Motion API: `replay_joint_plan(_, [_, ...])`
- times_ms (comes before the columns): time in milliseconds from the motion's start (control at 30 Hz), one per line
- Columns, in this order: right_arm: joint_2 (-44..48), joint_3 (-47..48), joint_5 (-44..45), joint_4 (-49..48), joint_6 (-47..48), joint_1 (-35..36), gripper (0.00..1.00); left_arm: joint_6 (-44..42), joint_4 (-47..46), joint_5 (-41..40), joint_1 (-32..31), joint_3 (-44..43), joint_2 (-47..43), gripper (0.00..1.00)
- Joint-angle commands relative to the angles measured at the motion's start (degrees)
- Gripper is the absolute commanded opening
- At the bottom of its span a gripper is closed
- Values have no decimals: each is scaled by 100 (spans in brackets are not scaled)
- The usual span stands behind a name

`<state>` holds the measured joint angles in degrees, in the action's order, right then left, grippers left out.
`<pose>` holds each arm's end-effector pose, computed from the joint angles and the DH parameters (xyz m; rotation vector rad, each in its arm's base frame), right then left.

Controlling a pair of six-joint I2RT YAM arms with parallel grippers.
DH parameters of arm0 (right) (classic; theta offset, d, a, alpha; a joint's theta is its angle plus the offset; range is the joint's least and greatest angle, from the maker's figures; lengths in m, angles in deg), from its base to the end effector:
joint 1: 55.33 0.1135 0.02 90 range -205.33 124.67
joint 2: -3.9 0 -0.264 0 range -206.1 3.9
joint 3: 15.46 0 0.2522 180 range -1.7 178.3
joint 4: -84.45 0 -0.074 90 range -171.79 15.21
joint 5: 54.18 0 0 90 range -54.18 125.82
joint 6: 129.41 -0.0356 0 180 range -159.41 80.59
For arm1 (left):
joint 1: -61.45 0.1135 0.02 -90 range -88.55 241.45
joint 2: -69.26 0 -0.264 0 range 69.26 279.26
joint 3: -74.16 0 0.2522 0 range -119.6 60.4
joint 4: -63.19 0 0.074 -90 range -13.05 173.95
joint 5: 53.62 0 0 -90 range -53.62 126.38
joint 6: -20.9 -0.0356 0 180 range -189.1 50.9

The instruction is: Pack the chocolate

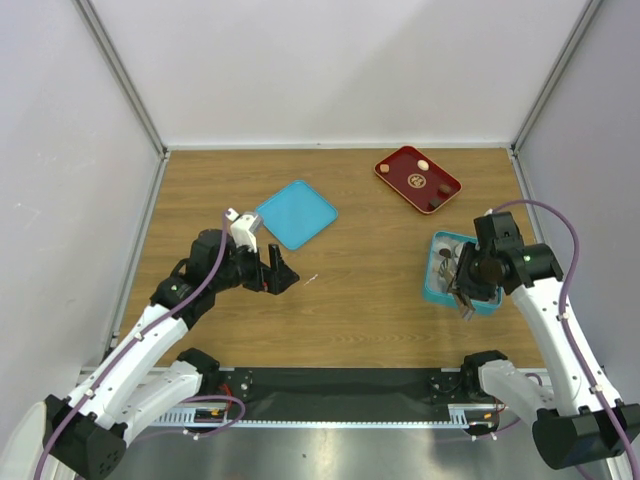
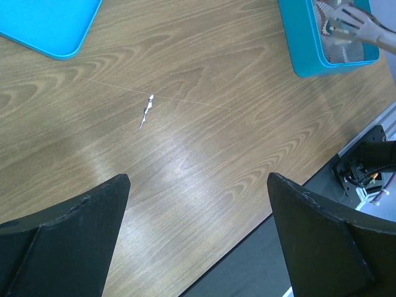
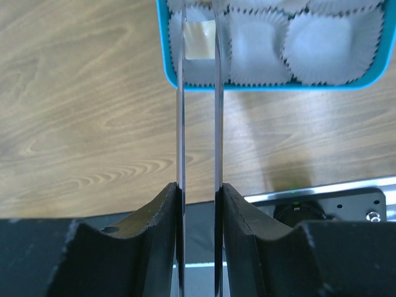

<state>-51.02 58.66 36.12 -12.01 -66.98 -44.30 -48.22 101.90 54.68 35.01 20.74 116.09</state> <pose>0.1511 0.0293 0.3137 0.3915 2.6820 0.1973 0.1573 -0.0907 0.2777 0.3030 2.1923 -0.8144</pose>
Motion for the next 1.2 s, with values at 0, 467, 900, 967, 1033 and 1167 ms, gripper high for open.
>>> replay_joint_plan(0, [262,-50,-118,-96,-160,92,36,-93,-148,68,68,-156,19,100])
replay_joint_plan(467, [359,-446,252,-439,-328,374,40,-111,-122,6,68,-156,63,100])
replay_joint_plan(900, [429,-639,366,-729,-451,576,46,-111,-113,33,68,-156,125,100])
replay_joint_plan(967, [429,-622,392,-738,-459,594,47,-111,-122,41,68,-156,116,100])
replay_joint_plan(1033, [420,-604,419,-738,-468,620,48,-111,-122,33,68,-156,134,100])
replay_joint_plan(1167, [403,-421,594,-606,-494,620,48,-111,-122,24,68,-156,142,100])
